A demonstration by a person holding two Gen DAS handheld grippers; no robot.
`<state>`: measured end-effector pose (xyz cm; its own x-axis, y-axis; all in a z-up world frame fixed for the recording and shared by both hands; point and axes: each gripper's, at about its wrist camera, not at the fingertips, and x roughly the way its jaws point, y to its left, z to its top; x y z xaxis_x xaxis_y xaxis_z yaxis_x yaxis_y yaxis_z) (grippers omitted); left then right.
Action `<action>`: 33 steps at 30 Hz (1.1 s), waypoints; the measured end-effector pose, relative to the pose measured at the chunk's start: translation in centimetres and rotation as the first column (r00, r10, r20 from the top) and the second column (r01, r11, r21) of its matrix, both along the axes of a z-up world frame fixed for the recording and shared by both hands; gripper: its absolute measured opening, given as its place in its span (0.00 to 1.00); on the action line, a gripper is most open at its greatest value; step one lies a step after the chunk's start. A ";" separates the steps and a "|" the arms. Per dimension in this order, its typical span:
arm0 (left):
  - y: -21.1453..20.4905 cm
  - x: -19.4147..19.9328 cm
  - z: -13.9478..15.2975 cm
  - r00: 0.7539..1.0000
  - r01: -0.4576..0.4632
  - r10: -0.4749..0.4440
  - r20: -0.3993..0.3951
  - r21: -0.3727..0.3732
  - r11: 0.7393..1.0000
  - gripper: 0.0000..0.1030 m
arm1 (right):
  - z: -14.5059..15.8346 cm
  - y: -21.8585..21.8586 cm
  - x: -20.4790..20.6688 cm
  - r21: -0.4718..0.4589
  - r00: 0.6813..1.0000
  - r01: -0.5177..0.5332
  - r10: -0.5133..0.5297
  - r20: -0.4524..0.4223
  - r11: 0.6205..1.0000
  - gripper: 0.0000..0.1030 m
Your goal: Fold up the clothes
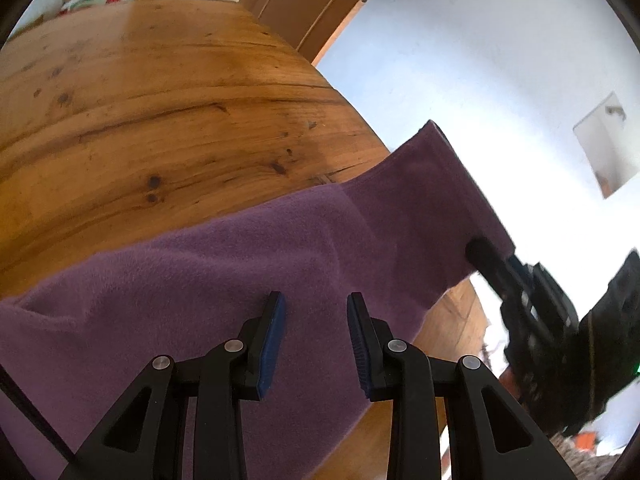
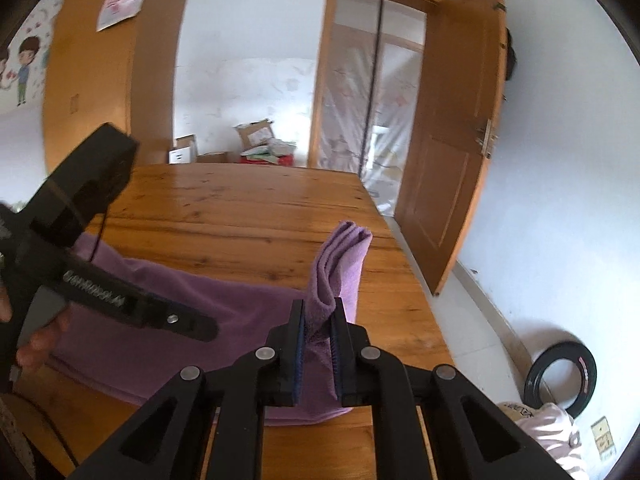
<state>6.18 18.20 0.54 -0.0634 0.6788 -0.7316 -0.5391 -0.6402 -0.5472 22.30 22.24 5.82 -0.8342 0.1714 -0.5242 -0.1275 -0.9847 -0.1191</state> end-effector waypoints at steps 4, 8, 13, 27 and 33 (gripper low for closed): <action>-0.8 -0.5 0.1 0.998 -0.002 -0.005 0.066 0.104 0.995 0.32 | -0.3 -0.9 -0.4 -0.002 1.000 -0.024 0.024 0.012 1.000 0.11; -1.8 -1.4 0.6 0.989 -0.042 0.010 0.145 0.219 0.975 0.40 | -1.1 -2.3 -0.8 0.018 0.998 -0.058 0.057 0.035 0.998 0.11; -2.6 -2.9 -0.1 0.956 -0.135 0.037 0.291 0.323 0.937 0.54 | -1.9 -3.9 -1.1 0.027 0.993 -0.102 0.100 0.059 0.994 0.11; -2.4 -3.2 0.0 0.948 -0.157 0.064 0.312 0.281 0.947 0.52 | -1.8 -7.8 -1.0 0.065 0.980 -0.191 0.187 0.065 0.979 0.11; -3.3 -2.7 0.9 0.956 -0.153 0.077 0.283 0.258 0.954 0.41 | -0.8 -9.9 -1.4 0.076 0.970 -0.241 0.239 0.037 0.967 0.11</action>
<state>3.45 14.91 1.41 0.0184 0.8549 -0.5185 -0.2806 -0.4934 -0.8233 20.89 12.30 5.04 -0.8413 0.0098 -0.5405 0.1162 -0.9732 -0.1985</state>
